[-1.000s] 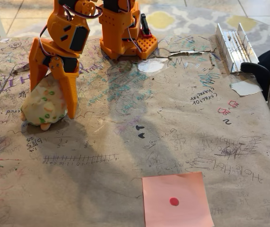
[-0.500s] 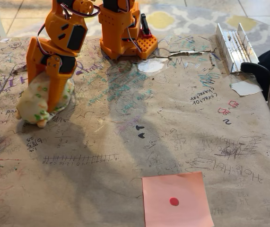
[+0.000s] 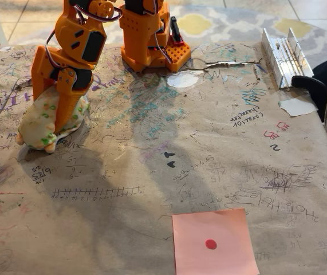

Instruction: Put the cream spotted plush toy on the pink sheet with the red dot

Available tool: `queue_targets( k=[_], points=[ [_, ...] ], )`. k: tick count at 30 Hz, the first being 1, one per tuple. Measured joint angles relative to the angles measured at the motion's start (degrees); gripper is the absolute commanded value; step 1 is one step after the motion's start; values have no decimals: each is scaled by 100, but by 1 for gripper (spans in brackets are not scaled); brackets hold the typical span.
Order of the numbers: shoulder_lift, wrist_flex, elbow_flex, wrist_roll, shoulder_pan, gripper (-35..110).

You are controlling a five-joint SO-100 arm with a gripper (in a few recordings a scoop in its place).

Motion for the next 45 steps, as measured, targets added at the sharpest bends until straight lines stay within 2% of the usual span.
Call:
queue_targets(
  k=[4,10,15,18,20,25,28,36,40,45],
  points=[
    [-290,475,-527,571,-18,5],
    [-237,606,-642,765,0,6],
    [439,598,-193,853,0,6],
    [984,791,-167,1301,-62,6],
    [1283,1547,-501,1775,-299,6],
    [1503,4254,-2373,3032,-1090,7],
    [1714,5353,-3630,3762,-1670,7],
    [2672,7110,-6653,5493,-3744,9],
    [3445,7770,-7928,5792,-4465,9],
    [4658,8104,-8279,5792,-4711,9]
  ],
)
